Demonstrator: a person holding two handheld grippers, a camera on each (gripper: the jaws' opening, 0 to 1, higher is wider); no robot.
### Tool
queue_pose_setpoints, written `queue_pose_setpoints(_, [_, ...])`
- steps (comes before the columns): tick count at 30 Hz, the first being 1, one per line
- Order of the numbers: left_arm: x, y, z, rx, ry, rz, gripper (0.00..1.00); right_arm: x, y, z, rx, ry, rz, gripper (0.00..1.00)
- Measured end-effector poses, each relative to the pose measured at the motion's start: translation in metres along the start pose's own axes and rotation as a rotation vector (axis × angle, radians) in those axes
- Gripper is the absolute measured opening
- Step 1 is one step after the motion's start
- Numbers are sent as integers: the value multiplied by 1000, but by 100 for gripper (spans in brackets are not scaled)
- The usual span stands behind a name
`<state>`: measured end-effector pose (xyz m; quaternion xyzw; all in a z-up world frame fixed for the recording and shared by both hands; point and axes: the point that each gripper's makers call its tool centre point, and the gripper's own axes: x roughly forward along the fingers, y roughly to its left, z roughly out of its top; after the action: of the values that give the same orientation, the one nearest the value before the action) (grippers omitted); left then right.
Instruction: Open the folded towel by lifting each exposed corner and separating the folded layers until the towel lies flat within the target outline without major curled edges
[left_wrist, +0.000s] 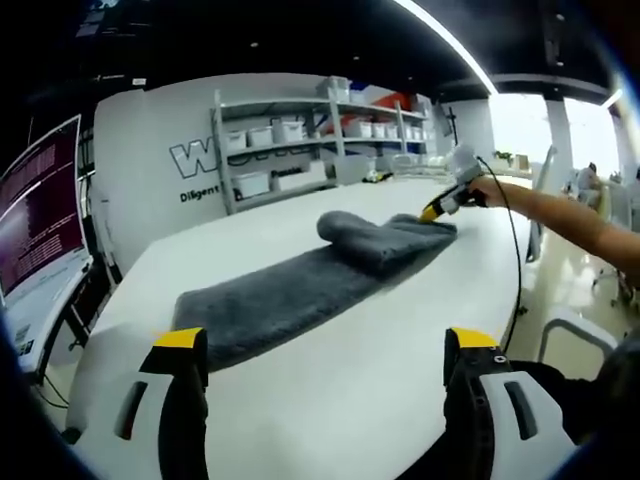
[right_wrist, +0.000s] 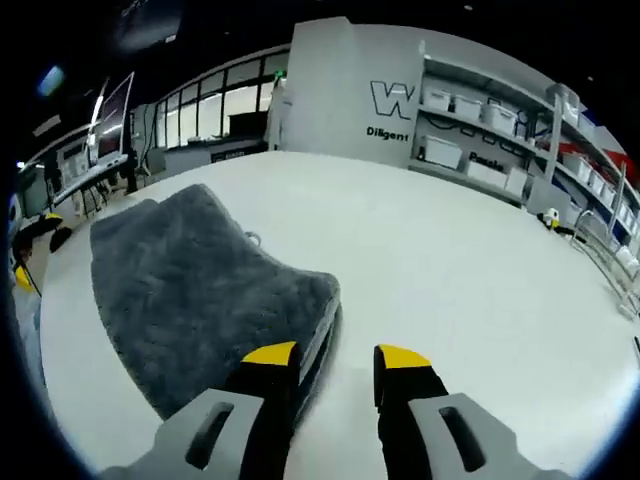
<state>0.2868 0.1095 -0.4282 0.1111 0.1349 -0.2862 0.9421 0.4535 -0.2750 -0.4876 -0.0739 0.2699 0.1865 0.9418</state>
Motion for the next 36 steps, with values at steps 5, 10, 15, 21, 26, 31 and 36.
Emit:
queue_pose_setpoints(5, [1,-6,-1,2,-2,-17,96,0,6,-6,-3,21,16,19])
queue_pose_setpoints(10, [1,-6,-4,3,6,-20,96,0,16,-8,0,21,58,7])
queue_pose_setpoints(15, [-3,-6,-9,-10,2,-13,96,0,10,-3,-27,10,51,1])
queue_pose_setpoints(21, [-4,-2,-10,-12,6,-12,96,-2,5,-2,-64,9,32,0])
queue_pose_setpoints(26, [-5,-2,-10,-12,4,-7,95,-5,-12,-3,-56,2,12,0])
queue_pose_setpoints(31, [-8,-1,-12,-11,7,-1,95,-14,-25,-2,-68,3,-21,0])
queue_pose_setpoints(36, [-11,1,-10,-14,1,7,95,-26,-55,-7,-137,40,-111,0])
